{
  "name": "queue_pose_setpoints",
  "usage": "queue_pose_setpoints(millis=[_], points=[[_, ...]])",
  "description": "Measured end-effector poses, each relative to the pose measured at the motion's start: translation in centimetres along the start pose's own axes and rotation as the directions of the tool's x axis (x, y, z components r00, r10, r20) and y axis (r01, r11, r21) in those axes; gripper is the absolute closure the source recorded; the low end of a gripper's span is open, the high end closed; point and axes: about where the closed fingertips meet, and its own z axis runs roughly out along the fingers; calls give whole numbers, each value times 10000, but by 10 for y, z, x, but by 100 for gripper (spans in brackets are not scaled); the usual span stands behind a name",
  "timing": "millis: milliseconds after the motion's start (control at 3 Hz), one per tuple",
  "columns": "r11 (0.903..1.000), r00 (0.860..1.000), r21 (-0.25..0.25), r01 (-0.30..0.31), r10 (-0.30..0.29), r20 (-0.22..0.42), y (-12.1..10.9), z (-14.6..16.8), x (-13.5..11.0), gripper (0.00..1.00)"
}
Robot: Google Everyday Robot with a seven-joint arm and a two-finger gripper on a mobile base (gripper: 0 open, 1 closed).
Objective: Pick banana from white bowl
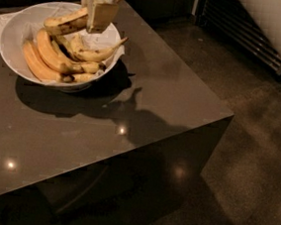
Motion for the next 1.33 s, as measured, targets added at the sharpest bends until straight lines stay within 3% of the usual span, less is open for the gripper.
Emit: queue_pose_setpoints(millis=[333,1000,1333], points=[[9963,9954,547,-659,695,-657,23,-37,7,100],[9933,9930,770,-862,920,-743,25,-47,9,100],[9809,9812,1289,-1457,1600,-1081,40,-73,23,100]])
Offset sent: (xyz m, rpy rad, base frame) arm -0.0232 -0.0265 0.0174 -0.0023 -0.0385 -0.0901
